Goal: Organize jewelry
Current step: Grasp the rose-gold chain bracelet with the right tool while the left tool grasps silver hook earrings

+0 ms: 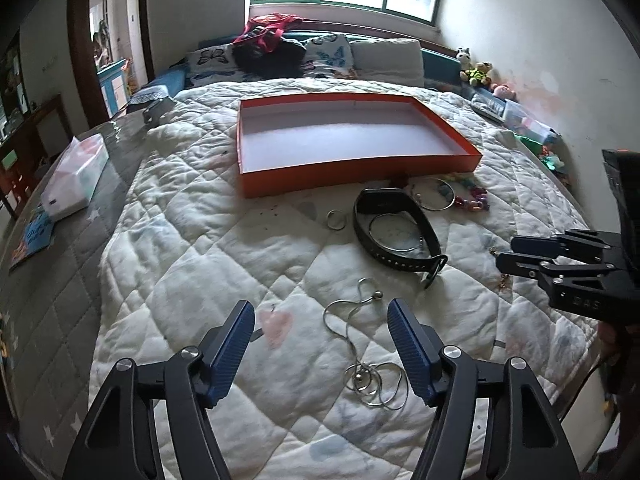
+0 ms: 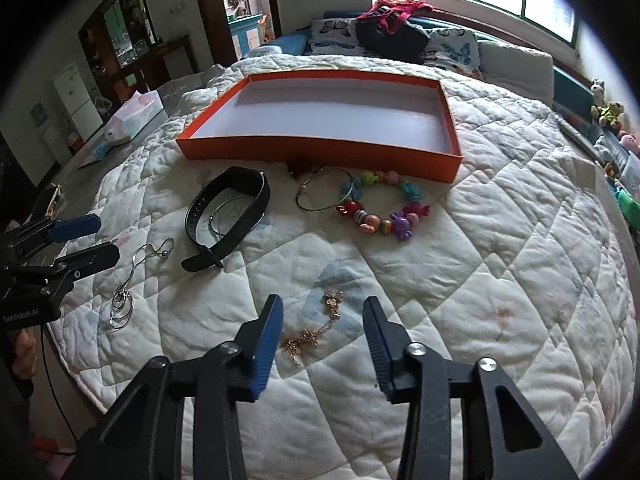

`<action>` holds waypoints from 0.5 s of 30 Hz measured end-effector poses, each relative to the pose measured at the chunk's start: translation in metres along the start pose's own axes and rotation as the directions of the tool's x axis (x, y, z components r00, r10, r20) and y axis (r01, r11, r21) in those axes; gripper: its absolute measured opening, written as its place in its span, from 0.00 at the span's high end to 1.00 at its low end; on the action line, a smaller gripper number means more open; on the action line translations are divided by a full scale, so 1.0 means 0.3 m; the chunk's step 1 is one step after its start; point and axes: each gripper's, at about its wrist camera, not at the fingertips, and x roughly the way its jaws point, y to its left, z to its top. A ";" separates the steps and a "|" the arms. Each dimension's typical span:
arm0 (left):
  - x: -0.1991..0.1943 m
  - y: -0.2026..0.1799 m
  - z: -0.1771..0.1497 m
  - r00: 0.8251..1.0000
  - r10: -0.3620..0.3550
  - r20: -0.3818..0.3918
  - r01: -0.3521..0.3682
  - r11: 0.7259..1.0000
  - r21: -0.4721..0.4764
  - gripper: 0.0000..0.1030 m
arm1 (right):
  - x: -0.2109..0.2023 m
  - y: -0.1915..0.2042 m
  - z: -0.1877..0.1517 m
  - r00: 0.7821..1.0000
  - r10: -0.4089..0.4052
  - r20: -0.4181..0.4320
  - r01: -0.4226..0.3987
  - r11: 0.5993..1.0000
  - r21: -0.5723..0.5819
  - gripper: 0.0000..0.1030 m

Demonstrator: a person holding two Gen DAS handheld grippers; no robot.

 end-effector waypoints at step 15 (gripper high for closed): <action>0.051 -0.051 0.009 0.989 -0.149 -0.013 0.150 0.987 0.066 0.60 | 0.058 -0.018 0.017 1.000 -0.003 -0.030 0.003 1.000 -0.012 0.79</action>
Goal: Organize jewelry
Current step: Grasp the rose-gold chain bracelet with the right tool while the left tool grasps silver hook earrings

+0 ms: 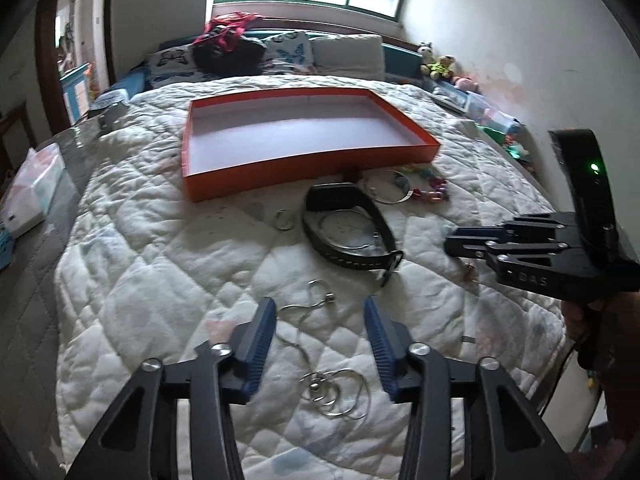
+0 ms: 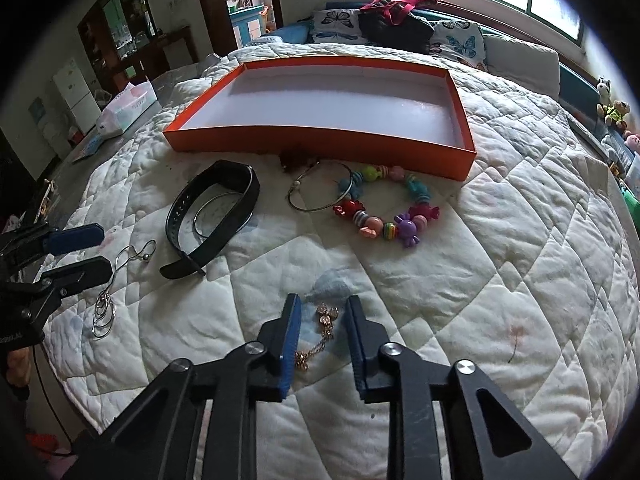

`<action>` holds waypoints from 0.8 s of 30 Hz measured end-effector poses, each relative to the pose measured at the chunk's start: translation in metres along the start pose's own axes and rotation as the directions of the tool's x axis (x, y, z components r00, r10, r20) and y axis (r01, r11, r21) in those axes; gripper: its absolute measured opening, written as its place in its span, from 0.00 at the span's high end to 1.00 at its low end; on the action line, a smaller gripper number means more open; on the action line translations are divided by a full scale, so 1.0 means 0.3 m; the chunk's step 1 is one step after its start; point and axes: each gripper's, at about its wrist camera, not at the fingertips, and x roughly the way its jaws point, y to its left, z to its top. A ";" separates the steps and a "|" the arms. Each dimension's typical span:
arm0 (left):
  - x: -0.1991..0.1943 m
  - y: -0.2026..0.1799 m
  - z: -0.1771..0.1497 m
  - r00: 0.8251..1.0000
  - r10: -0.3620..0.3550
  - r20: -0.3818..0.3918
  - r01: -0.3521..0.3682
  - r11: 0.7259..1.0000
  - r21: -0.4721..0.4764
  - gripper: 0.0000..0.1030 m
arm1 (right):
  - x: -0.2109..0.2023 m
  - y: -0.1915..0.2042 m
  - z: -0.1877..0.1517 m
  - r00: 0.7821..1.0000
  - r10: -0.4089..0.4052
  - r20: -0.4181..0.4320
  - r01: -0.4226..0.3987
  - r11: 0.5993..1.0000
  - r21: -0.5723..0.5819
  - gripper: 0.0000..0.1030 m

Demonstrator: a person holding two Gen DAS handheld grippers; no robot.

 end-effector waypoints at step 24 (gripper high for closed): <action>0.118 -0.007 0.042 0.991 -0.106 -0.086 0.120 0.979 0.166 0.74 | 0.008 -0.016 0.007 1.000 0.024 -0.006 -0.024 1.000 0.003 0.83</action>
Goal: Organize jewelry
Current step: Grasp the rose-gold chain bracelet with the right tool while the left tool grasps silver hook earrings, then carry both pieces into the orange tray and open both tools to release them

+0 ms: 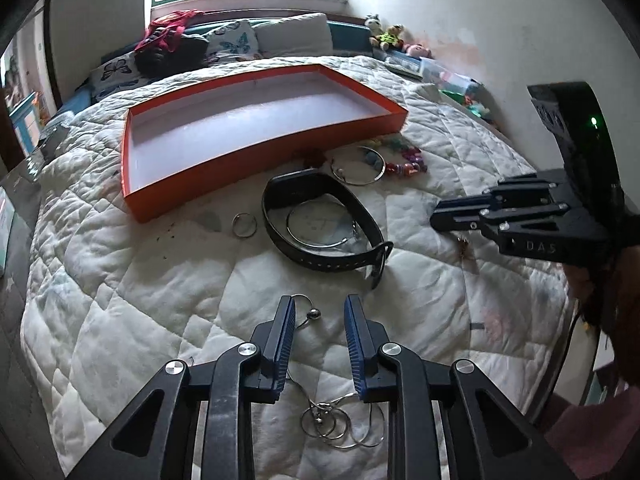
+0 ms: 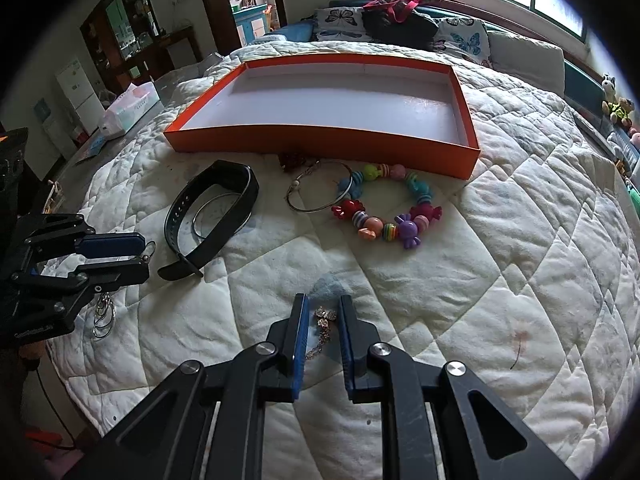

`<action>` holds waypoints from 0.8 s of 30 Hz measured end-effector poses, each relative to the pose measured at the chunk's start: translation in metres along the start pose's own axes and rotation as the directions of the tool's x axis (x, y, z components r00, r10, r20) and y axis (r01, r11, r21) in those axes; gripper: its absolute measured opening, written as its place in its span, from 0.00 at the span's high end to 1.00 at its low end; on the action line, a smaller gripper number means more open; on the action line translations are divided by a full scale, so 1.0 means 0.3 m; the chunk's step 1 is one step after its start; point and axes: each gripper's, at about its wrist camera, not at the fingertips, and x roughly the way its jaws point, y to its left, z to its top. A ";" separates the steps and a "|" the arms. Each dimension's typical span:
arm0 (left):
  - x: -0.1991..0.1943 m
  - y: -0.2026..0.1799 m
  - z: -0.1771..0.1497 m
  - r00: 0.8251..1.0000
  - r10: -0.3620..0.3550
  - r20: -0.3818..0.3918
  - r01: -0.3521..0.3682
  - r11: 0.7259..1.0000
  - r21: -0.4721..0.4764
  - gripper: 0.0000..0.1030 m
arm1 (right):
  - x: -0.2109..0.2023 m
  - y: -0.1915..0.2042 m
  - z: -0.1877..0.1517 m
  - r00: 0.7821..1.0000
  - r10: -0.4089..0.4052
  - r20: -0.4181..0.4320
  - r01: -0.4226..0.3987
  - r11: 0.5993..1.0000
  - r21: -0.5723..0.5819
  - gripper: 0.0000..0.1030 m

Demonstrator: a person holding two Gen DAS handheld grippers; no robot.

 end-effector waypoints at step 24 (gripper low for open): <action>0.028 -0.041 0.007 0.998 0.063 -0.003 -0.062 0.987 0.151 0.93 | -0.001 -0.003 0.002 1.000 0.005 0.003 -0.005 1.000 0.006 0.83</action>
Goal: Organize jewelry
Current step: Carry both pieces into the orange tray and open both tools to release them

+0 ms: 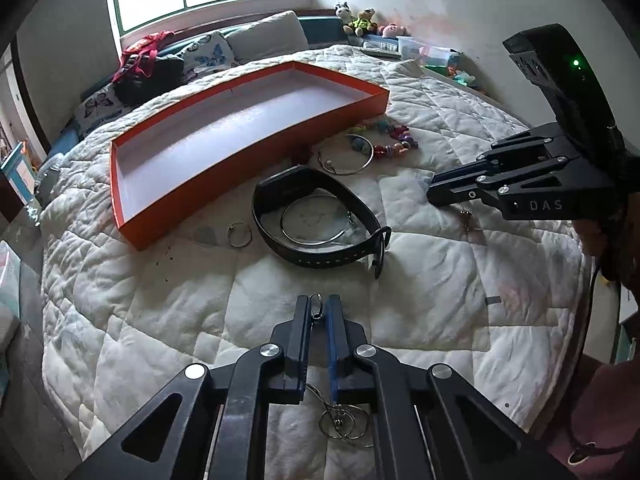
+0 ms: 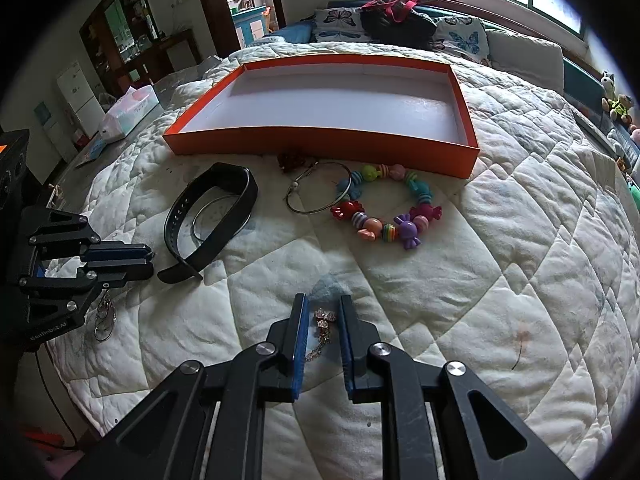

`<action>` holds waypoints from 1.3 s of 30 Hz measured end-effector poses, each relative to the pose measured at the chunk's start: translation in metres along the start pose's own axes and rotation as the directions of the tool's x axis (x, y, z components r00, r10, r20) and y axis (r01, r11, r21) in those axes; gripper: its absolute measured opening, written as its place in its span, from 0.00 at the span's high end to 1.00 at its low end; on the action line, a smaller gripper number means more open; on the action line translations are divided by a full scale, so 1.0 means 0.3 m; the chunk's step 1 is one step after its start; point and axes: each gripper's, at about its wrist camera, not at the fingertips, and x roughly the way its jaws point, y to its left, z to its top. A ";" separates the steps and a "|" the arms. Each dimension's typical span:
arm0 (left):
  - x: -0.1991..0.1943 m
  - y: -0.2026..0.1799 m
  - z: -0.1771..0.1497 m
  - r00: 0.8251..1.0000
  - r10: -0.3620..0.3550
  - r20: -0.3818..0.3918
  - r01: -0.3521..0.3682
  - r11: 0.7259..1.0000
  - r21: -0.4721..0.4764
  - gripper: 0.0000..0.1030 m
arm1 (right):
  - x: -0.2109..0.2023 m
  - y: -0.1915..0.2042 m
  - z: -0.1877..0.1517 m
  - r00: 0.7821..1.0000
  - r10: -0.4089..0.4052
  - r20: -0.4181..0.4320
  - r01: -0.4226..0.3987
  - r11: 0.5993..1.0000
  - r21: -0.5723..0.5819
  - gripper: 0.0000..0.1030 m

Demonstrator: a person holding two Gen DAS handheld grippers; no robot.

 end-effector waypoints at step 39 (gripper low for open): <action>-0.641 0.187 0.238 0.922 0.115 0.371 -0.028 0.972 -0.232 0.93 | -0.384 0.004 0.175 0.956 0.113 0.272 -0.103 0.993 -0.054 0.87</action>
